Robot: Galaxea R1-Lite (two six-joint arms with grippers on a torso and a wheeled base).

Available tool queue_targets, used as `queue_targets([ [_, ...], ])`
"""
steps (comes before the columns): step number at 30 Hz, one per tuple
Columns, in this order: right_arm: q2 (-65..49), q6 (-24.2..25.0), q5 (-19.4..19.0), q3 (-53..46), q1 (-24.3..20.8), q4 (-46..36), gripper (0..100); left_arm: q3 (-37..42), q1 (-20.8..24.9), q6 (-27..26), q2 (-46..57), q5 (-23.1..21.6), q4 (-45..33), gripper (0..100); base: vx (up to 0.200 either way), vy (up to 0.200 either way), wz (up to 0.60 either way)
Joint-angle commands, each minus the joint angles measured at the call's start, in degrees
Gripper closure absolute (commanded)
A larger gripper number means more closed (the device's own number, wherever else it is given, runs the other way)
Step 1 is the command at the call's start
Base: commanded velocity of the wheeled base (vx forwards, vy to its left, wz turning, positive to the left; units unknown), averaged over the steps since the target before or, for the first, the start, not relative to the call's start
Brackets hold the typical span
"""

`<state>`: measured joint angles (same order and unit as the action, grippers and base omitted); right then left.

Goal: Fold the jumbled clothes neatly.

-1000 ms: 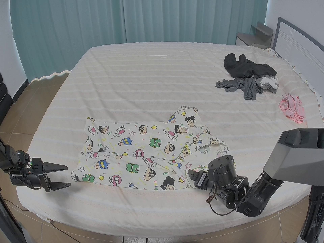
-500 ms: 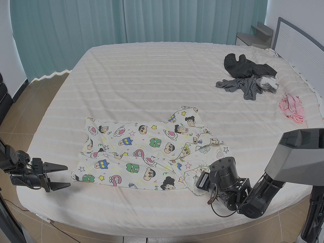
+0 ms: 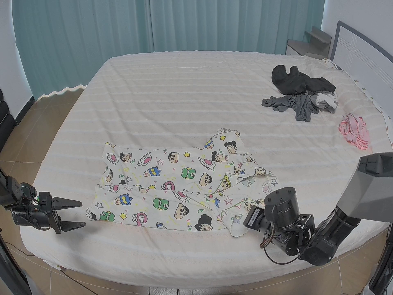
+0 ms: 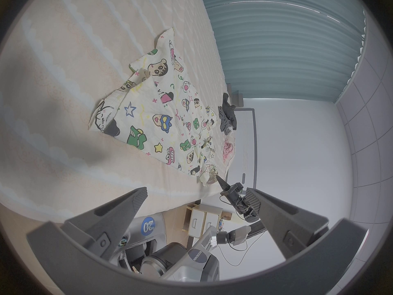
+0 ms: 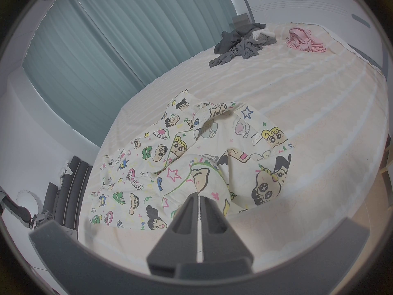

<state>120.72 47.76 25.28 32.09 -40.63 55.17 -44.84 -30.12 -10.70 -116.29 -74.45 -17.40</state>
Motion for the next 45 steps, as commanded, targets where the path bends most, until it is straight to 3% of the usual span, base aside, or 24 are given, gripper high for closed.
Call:
queue_targets([
  [1,-1.9,0.6,-0.4,-0.7,-0.2,0.0,100,0.0,0.0,0.0,0.0,0.0,0.0,0,0.0,0.0,0.0],
  [6,-3.2,2.8,-3.1,-1.0,-0.1,-0.3,100,0.0,0.0,0.0,0.0,0.0,0.0,0,0.0,0.0,0.0],
  [33,-2.5,2.9,-13.3,-8.3,3.2,-0.6,100,3.0,0.2,0.1,0.0,0.4,5.4,0,0.0,0.0,0.0],
  [45,-0.4,2.5,-17.1,-10.6,1.2,-0.5,100,2.9,0.2,0.1,-0.1,0.4,5.5,0,0.0,0.0,0.0],
])
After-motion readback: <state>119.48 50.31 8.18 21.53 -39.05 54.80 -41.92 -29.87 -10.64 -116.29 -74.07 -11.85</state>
